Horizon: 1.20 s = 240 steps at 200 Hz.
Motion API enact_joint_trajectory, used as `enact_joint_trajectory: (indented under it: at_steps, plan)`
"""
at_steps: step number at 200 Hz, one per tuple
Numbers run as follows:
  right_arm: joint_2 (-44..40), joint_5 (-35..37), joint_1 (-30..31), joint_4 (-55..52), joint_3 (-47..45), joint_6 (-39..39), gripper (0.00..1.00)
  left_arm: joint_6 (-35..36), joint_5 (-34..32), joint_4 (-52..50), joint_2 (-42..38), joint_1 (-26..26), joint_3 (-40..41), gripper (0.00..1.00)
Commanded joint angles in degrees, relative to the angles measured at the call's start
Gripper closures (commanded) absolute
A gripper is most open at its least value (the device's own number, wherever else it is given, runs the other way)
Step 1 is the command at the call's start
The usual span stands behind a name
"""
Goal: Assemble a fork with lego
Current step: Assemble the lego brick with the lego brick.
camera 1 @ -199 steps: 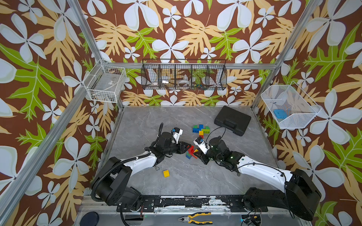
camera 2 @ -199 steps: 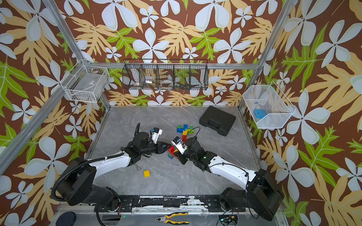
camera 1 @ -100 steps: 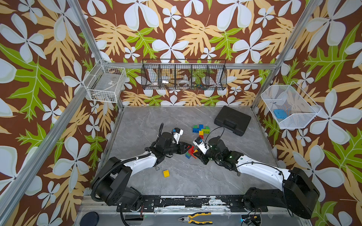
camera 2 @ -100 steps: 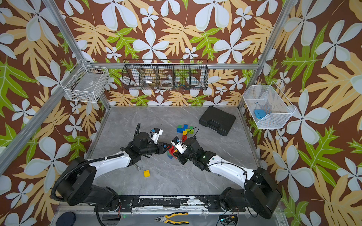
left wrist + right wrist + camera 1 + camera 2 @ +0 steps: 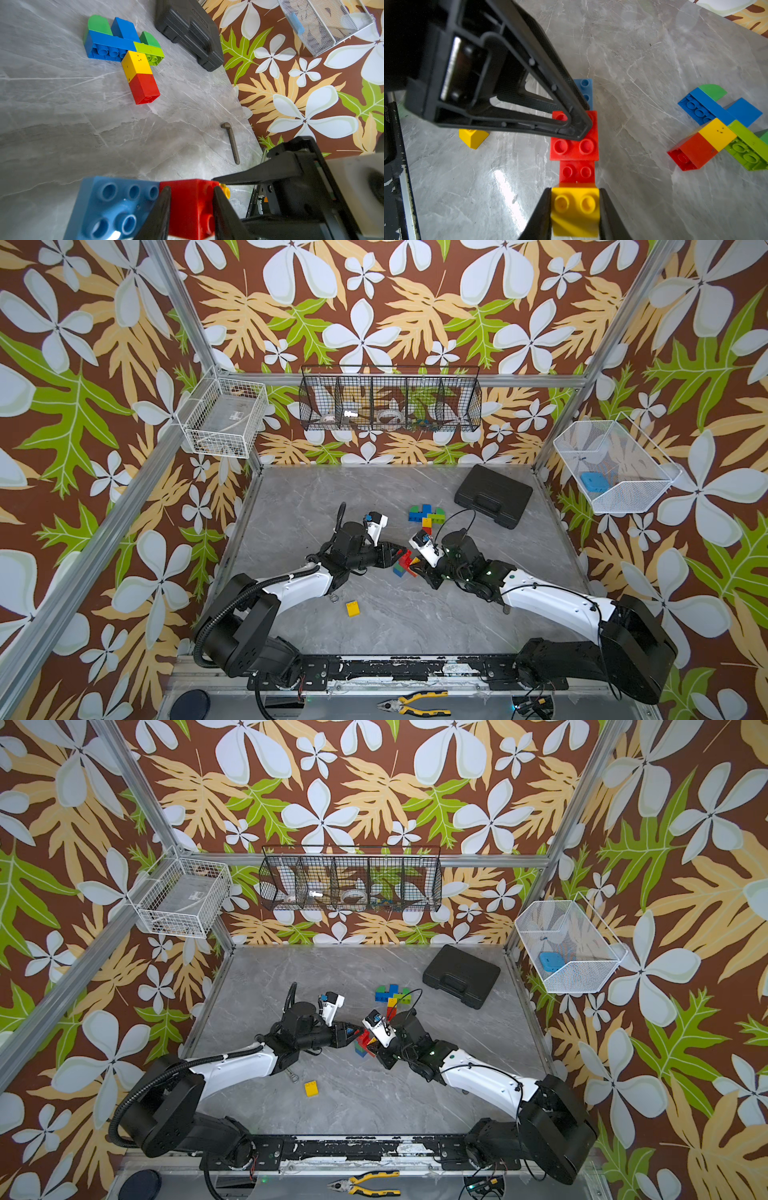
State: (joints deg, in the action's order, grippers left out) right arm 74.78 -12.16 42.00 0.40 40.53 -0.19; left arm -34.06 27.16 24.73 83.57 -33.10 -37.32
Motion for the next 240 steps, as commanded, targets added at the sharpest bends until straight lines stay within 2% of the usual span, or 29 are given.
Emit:
enact_joint_trajectory:
  at_steps: [1, 170, 240]
  plan:
    - [0.01, -0.76, -0.01, -1.75, -0.27, 0.8, 0.95, -0.02, -1.78, -3.2, 0.06, 0.05, 0.56, 0.65]
    - [-0.55, -1.95, -0.01, -0.85, 0.18, 0.36, 0.94, -1.96, -4.65, -2.44, 0.45, 0.14, 2.93, 0.68]
    - [-2.36, -2.43, -0.05, 4.29, -3.12, 2.2, 0.94, -2.06, -5.24, -2.63, 0.85, 0.17, 3.95, 0.69]
